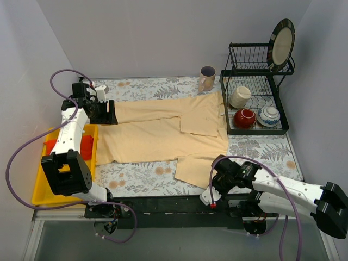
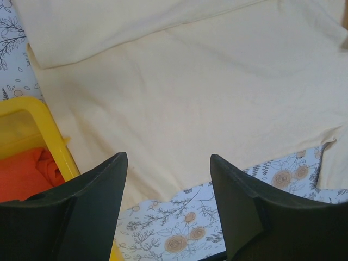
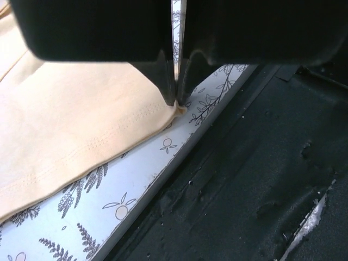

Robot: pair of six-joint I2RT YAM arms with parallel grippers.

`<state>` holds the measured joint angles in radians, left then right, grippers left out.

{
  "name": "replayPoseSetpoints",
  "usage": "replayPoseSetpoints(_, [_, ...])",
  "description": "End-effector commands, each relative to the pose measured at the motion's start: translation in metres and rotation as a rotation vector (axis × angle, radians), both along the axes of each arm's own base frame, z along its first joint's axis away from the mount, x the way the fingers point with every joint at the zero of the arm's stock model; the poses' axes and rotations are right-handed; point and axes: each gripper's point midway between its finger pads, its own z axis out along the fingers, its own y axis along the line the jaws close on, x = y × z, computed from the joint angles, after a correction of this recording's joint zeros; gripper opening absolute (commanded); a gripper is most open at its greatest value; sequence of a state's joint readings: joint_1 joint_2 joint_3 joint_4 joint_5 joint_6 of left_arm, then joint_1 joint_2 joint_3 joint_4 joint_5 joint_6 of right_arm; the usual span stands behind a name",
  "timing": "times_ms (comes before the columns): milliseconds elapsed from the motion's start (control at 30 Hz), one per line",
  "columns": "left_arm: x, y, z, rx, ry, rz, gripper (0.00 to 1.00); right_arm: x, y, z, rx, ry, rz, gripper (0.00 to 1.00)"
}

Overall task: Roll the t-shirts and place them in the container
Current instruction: Fold the T-shirt at the center of the board.

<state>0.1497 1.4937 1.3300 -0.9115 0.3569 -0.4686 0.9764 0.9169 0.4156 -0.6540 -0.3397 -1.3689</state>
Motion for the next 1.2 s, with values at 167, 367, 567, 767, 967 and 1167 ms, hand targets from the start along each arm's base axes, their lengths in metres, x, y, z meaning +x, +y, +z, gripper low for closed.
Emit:
replayPoseSetpoints(167, [-0.010,-0.001,-0.003,0.087,-0.045,-0.290,0.62,0.008,-0.005,0.036,0.057,0.014,-0.285,0.01])
replayPoseSetpoints(367, [-0.060,0.005,-0.018,0.246,-0.031,-0.749,0.61,0.018,-0.018,0.072,0.070,0.012,-0.501,0.01])
replayPoseSetpoints(567, [-0.101,0.031,-0.048,0.333,0.167,-1.084,0.53,0.040,-0.028,0.080,0.093,-0.041,-0.689,0.01])
replayPoseSetpoints(767, [-0.122,0.056,-0.082,0.479,0.249,-1.286,0.51,0.052,-0.040,0.082,0.090,-0.044,-0.796,0.01])
replayPoseSetpoints(967, [-0.109,0.067,-0.098,0.581,0.240,-1.354,0.50,0.059,-0.044,0.082,0.084,-0.041,-0.855,0.01])
replayPoseSetpoints(1167, [-0.111,0.076,-0.111,0.640,0.286,-1.407,0.49,0.063,-0.042,0.081,0.083,-0.033,-0.863,0.01])
